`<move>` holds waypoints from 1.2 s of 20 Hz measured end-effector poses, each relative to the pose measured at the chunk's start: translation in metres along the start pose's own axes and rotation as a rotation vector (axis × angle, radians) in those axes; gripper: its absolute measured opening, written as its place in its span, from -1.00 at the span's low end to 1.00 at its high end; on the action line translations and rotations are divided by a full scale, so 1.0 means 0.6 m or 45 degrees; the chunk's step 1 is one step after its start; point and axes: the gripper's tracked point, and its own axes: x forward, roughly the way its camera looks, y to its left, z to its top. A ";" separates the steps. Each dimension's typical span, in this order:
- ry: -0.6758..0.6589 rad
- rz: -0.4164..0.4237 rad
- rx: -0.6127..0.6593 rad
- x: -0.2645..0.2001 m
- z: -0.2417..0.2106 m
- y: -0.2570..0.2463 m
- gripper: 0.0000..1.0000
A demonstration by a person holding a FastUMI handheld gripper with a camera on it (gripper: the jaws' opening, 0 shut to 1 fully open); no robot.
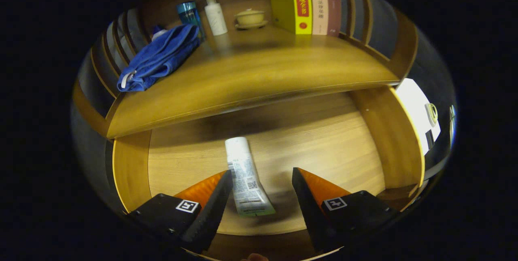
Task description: Pull open the drawer, take out the items inside it, and place them on the countertop above the cabinet.
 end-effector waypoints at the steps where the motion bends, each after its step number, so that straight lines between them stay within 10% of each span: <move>1: 0.051 -0.004 -0.011 0.005 -0.009 0.003 0.93; 11: 0.293 -0.055 -0.054 0.040 -0.059 0.010 0.93; 17: 0.207 -0.084 -0.069 0.031 -0.058 0.020 0.06; 24: 0.038 -0.048 -0.149 -0.028 -0.043 0.041 -0.28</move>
